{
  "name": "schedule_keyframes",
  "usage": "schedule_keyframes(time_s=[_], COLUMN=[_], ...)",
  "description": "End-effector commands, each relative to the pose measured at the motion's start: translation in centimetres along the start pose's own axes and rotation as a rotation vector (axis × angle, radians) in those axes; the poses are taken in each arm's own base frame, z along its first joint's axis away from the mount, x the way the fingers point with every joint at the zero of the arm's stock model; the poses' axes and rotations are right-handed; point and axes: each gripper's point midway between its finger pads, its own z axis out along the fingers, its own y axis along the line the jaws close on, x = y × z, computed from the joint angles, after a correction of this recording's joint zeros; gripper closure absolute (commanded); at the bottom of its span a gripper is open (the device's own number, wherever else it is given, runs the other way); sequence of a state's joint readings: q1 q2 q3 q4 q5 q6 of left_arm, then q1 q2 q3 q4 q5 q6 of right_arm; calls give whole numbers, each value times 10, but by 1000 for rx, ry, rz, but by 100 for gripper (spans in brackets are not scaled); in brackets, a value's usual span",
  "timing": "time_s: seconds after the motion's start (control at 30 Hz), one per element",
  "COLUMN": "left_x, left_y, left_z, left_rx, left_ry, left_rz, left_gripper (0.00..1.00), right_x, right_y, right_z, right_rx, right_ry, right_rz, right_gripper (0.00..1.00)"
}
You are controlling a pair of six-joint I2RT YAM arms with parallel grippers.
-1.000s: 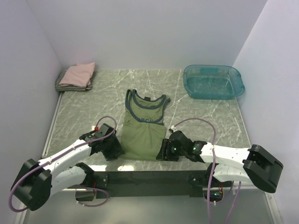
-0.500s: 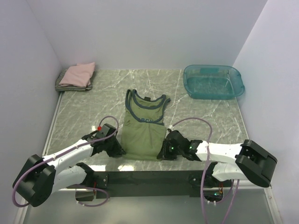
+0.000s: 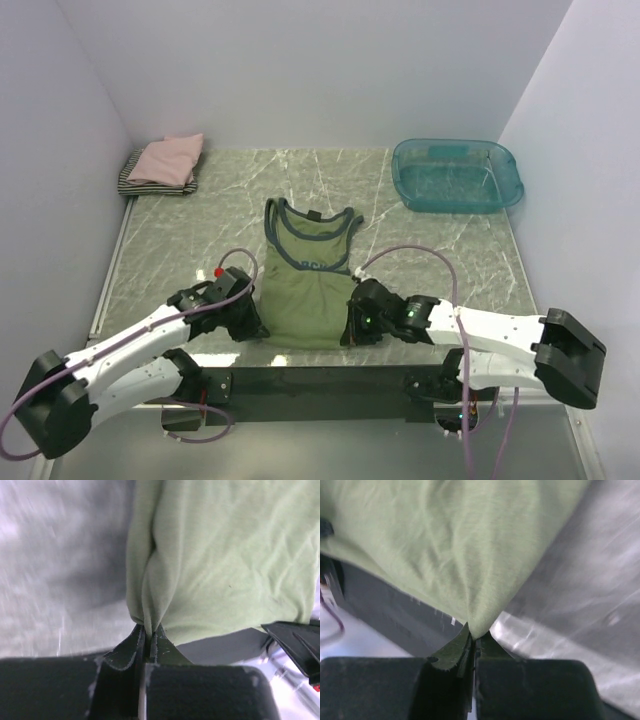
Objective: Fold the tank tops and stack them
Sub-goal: Fold the tank top
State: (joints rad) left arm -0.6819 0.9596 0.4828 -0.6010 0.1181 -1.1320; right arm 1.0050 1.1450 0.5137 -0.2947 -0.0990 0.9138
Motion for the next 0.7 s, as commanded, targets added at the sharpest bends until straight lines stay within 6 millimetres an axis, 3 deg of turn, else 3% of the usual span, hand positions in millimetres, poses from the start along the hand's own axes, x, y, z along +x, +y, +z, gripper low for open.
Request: schedule_keyframes(time_s=[0.0, 0.1, 0.2, 0.3, 0.4, 0.43, 0.5, 0.63, 0.67], left_x=[23, 38, 45, 33, 10, 0, -13, -66, -80], left_y=[4, 1, -4, -18, -41, -57, -66, -96, -107], left_z=[-19, -29, -42, -57, -67, -71, -63, -60, -62], left_rx=[-18, -10, -7, 15, 36, 71, 61, 133, 173], left_ry=[59, 103, 122, 64, -30, -58, -74, -166, -200], left_rz=[17, 40, 71, 111, 156, 157, 188, 149, 142], left_gripper=[99, 99, 99, 99, 99, 99, 99, 99, 99], right_x=[20, 34, 33, 24, 3, -11, -25, -72, -88], right_y=[16, 30, 39, 38, 43, 46, 43, 44, 36], right_z=[-20, -35, -47, -54, -59, -60, -59, -65, -64], right_rx=[-18, -25, -37, -4, 13, 13, 29, 33, 61], right_ry=[55, 78, 67, 39, 4, -25, -39, -116, -135], right_rz=[-105, -165, -173, -182, -190, -169, -173, -151, -127], right_gripper=[100, 100, 100, 100, 100, 100, 100, 100, 100])
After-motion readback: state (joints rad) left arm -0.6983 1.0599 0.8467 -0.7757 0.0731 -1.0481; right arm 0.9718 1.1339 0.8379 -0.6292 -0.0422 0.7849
